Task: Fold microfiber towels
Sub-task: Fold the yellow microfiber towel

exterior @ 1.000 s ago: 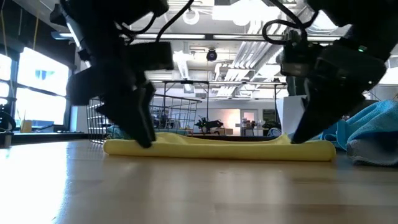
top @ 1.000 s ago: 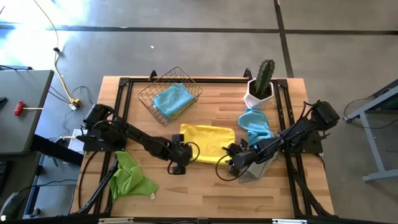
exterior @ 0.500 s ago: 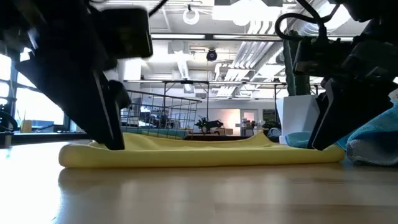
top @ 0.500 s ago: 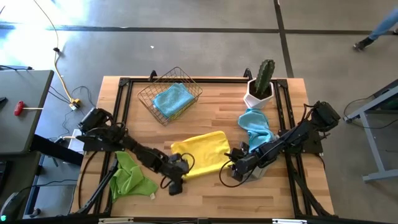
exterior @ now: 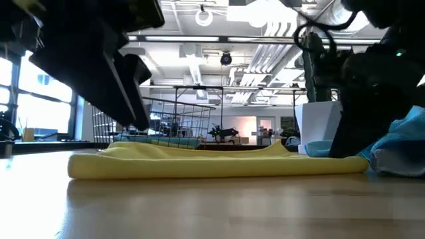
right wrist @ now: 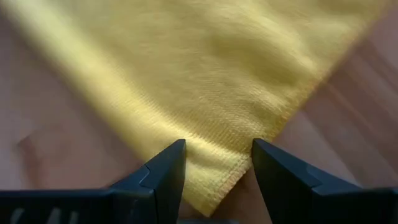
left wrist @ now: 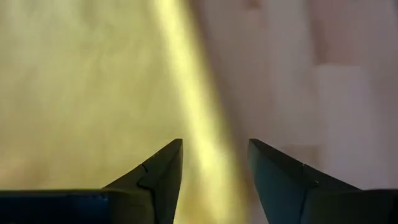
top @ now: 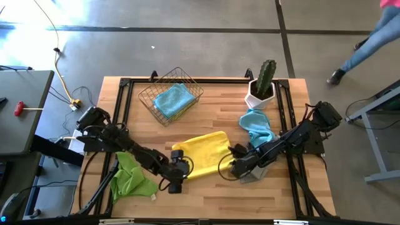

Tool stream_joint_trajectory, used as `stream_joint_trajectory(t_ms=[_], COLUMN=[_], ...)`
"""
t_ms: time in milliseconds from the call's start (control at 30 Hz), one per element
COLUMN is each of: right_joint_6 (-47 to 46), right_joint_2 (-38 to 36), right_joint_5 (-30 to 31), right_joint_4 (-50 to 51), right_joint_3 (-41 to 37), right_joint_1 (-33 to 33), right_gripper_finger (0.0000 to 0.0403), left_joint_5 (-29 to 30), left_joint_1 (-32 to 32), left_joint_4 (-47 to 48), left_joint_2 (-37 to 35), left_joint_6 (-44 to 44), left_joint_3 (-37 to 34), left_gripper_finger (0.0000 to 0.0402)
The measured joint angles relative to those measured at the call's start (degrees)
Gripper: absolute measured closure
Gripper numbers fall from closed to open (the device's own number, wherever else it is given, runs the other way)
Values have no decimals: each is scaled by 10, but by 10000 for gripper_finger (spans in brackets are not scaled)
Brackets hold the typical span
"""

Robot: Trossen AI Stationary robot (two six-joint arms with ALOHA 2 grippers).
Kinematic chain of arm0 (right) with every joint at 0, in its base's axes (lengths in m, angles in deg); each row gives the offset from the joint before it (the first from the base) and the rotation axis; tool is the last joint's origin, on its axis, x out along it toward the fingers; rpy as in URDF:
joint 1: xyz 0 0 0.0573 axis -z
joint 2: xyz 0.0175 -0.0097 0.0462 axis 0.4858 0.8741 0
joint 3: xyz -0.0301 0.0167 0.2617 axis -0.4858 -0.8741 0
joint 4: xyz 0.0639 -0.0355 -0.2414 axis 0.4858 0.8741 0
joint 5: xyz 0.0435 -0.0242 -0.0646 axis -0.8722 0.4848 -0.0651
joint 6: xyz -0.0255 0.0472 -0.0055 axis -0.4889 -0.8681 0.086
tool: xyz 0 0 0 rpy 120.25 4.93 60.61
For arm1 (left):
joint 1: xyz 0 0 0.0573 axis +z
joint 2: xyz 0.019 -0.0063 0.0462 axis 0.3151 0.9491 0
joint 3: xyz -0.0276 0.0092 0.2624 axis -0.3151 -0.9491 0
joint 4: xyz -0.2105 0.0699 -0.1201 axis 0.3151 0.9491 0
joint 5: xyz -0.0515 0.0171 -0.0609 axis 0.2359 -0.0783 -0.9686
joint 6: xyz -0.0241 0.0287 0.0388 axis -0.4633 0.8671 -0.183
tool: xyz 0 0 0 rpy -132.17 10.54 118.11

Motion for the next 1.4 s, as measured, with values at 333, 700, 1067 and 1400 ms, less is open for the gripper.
stream_joint_trajectory(t_ms=[333,700,1067,1400], right_joint_6=[-18,37,26,1], right_joint_2=[-3,-63,-59,-57], right_joint_5=[-17,-15,44,36], right_joint_4=[36,48,59,54], right_joint_3=[2,3,3,3], right_joint_1=[49,67,112,106], right_gripper_finger=[226,226,226,216], left_joint_5=[-36,-50,-33,-17], left_joint_1=[66,58,41,37], left_joint_4=[57,31,23,26], left_joint_2=[33,30,32,33], left_joint_6=[-1,-55,-70,-87], left_joint_3=[-8,-31,-31,-31], left_gripper_finger=[229,229,229,229])
